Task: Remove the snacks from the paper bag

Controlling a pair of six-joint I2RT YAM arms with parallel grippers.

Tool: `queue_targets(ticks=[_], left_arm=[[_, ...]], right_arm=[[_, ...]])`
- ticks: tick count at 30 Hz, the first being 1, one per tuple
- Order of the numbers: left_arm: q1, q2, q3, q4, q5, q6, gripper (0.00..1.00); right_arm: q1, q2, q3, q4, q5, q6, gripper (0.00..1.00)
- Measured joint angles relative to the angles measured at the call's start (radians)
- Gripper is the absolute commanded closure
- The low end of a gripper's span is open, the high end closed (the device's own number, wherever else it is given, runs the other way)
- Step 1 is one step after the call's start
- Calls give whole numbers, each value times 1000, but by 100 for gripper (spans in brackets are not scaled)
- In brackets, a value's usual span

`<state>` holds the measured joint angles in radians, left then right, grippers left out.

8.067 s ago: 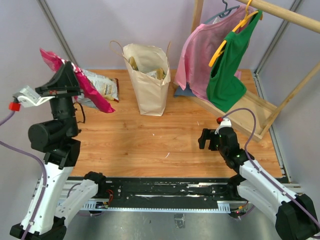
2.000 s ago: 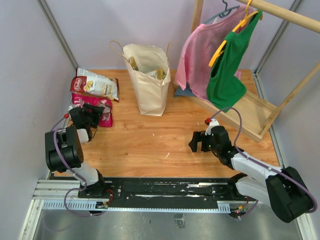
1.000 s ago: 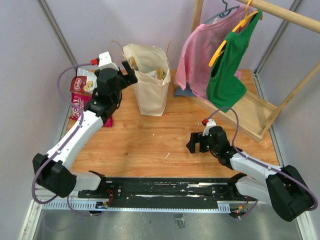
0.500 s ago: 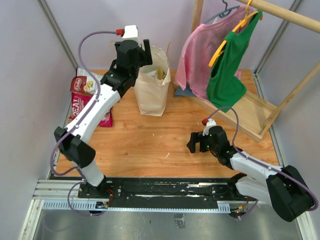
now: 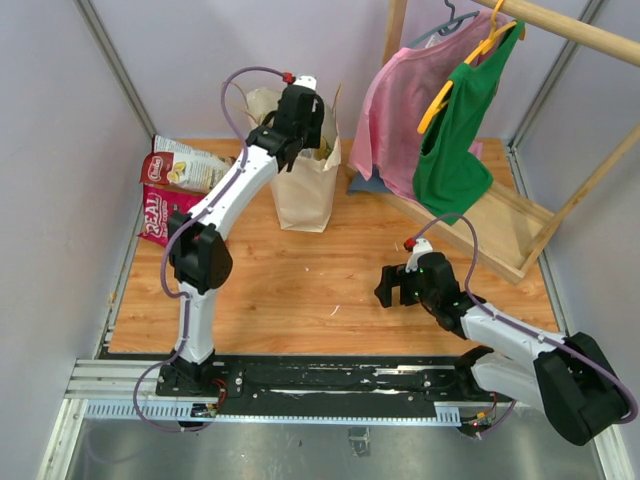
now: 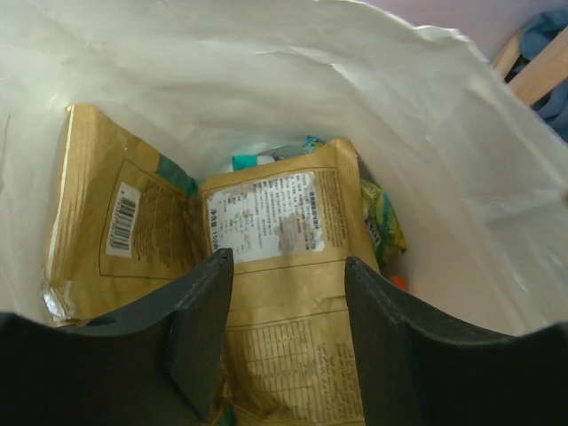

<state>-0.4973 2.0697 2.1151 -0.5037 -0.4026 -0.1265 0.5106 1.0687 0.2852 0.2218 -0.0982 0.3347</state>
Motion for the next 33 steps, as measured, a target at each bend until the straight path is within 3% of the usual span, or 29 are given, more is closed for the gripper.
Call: queue_targets(ticks=[10, 26, 30, 31, 32, 33], left_arm=[[87, 106, 191, -146, 79, -35, 10], [82, 183, 174, -237, 163, -4, 5], [82, 185, 120, -232, 177, 0, 19], [82, 188, 109, -236, 181, 3, 30], [82, 192, 106, -238, 185, 3, 49], [82, 195, 104, -239, 192, 8, 59]], right_arm=[[20, -31, 0, -16, 20, -3, 1], [20, -17, 2, -18, 20, -3, 1], [20, -15, 3, -18, 20, -3, 1], [20, -14, 3, -18, 20, -3, 1], [20, -13, 3, -18, 21, -3, 2], [20, -12, 3, -18, 21, -3, 2]])
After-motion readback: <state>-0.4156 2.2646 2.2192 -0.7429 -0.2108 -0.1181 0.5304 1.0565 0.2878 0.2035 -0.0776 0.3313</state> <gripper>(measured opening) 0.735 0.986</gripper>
